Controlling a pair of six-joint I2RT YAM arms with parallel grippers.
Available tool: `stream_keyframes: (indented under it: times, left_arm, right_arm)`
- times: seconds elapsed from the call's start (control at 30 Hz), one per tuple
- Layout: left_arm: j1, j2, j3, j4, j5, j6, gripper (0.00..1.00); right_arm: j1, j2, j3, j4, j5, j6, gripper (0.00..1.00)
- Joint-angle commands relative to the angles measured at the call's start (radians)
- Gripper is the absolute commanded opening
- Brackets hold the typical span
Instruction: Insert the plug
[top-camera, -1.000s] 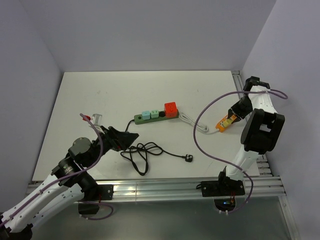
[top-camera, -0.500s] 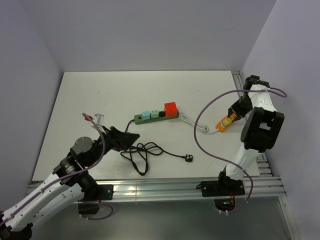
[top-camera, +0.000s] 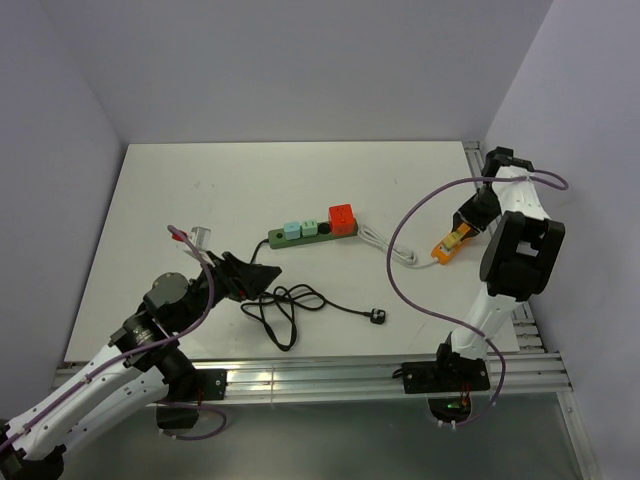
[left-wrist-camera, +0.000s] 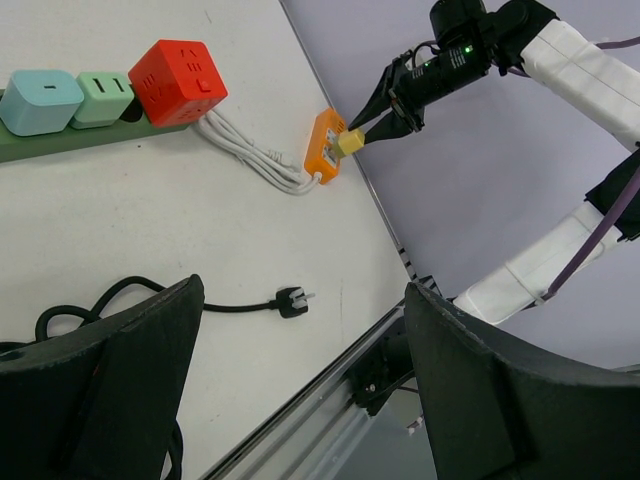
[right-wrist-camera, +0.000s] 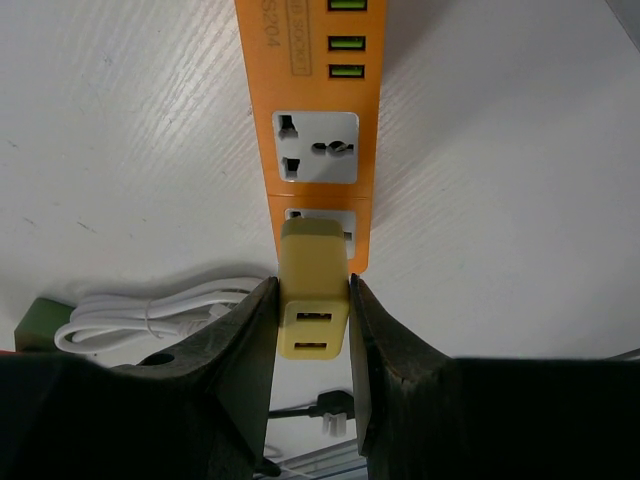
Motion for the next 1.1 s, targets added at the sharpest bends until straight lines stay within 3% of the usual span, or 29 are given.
stream_keyframes:
  times: [0.0, 0.73, 0.93, 1.07]
  left_arm:
    - [-0.002, 0.004, -0.003, 0.042, 0.005, 0.016, 0.86]
    - [-0.002, -0.011, -0.011, 0.042, 0.004, 0.008, 0.86]
    - [-0.002, -0.019, -0.018, 0.051, 0.002, 0.001, 0.86]
    - [0.000, -0.019, -0.017, 0.046, 0.005, 0.001, 0.86]
  right_arm:
    - [0.025, 0.031, 0.043, 0.015, 0.029, -0.008, 0.00]
    - [0.133, 0.043, -0.012, -0.029, 0.289, -0.054, 0.00]
    - [0.216, 0.048, -0.078, -0.051, 0.405, 0.066, 0.00]
    - [0.234, 0.024, -0.146, -0.008, 0.347, 0.118, 0.00]
